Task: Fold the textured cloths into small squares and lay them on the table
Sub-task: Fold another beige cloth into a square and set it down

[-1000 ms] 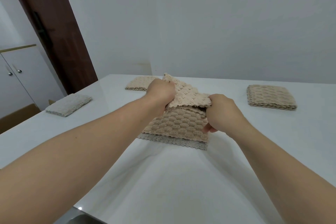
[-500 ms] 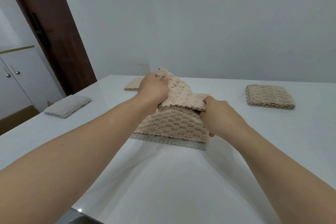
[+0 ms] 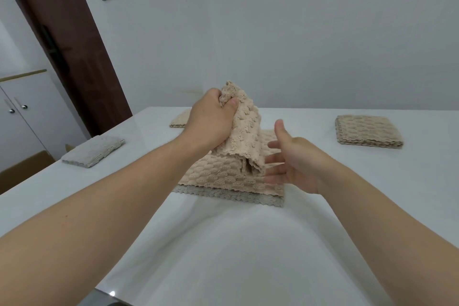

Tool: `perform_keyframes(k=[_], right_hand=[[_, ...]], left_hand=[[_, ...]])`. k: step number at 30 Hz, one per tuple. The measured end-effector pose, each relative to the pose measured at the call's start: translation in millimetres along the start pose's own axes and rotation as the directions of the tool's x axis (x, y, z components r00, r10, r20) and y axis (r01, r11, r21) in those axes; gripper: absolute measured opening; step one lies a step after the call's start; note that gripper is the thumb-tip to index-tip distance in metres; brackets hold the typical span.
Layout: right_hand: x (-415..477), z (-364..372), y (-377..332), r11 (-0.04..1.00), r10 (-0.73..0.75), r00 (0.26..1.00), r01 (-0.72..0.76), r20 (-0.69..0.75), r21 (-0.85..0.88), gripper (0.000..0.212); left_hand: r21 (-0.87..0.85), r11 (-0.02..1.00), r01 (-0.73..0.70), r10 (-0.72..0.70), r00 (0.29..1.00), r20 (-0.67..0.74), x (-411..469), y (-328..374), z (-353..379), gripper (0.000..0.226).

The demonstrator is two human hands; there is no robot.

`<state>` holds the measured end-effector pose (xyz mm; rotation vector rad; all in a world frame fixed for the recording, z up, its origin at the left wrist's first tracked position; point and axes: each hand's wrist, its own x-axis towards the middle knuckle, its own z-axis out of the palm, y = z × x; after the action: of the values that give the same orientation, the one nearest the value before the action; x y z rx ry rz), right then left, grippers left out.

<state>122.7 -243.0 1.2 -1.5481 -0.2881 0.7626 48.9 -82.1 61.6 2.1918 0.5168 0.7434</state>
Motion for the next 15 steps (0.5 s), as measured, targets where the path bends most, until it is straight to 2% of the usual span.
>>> perform_keyframes(k=[3,7,12,15], right_hand=[[0,6,1,0.998,-0.029,0.996,0.033,-0.082,0.047,0.068],[8,7,7,0.991,-0.136,0.966,0.131,-0.220,-0.037,0.061],[12,5,9,0.948,-0.279,0.906,0.208,-0.319,-0.241,0.065],[10,7,10,0.881,-0.400,0.847,0.249,-0.350,-0.402,0.059]], left_hand=[[-0.006,0.999,-0.032,0.032,0.999,0.018,-10,6,11,0.029],[-0.033,0.999,-0.037,0.037,0.999,0.015,-16,6,23,0.027],[-0.046,0.999,0.003,-0.002,1.000,0.031,-17,-7,23,0.030],[-0.053,0.998,0.017,-0.016,1.000,0.013,-19,-23,19,0.029]])
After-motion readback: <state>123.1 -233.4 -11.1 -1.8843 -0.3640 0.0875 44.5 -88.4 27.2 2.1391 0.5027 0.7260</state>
